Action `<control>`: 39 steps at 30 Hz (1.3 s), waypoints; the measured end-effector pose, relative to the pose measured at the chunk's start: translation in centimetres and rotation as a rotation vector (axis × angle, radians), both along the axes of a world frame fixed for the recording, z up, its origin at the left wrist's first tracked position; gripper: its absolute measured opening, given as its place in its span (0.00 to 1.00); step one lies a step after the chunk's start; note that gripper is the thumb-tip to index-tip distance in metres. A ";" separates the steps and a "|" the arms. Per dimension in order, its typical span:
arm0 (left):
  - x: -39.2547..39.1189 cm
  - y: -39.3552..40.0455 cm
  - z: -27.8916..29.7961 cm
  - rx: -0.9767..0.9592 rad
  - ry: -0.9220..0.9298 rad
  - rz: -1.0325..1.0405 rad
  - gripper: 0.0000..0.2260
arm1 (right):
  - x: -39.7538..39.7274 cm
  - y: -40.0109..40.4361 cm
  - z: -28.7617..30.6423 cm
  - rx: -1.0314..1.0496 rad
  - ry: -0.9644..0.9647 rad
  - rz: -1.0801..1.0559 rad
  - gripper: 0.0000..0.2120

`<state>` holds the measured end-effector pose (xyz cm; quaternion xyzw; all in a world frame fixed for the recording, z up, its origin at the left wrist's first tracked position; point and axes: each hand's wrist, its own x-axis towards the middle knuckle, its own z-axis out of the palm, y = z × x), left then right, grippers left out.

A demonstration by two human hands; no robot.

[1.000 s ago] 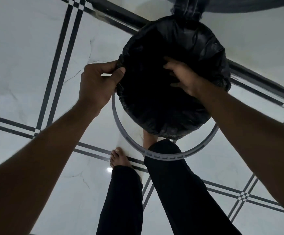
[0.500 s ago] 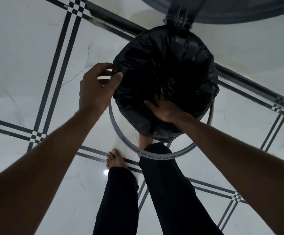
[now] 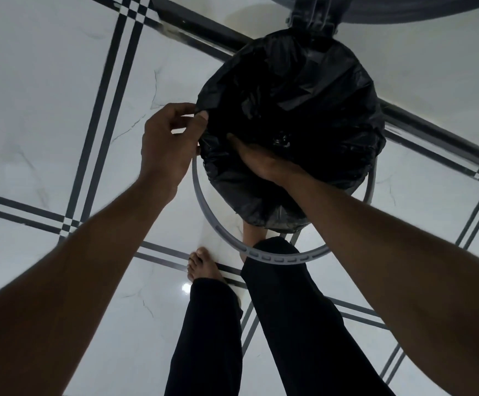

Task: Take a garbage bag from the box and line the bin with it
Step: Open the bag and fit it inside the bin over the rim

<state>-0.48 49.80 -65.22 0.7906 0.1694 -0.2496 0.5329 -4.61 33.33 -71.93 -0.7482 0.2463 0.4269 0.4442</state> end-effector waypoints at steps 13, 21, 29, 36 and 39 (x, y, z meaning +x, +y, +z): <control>2.5 -0.7 10.6 -0.042 -0.106 0.109 0.14 | -1.1 -8.2 16.3 -0.307 -0.570 -1.119 0.07; 5.3 -6.0 22.6 -0.235 -0.136 0.010 0.13 | 0.8 -13.1 29.2 -0.020 -0.637 -1.092 0.16; -2.0 -6.0 18.8 -0.116 -0.091 0.227 0.06 | -6.3 -10.0 24.1 -0.208 -0.629 -1.067 0.05; -10.3 -4.8 11.4 0.034 0.240 0.293 0.20 | -13.4 -5.7 16.4 -0.273 -0.513 -0.902 0.11; -10.6 -5.3 9.2 0.062 0.343 0.293 0.24 | -13.8 -5.3 14.7 -0.278 -0.449 -0.818 0.15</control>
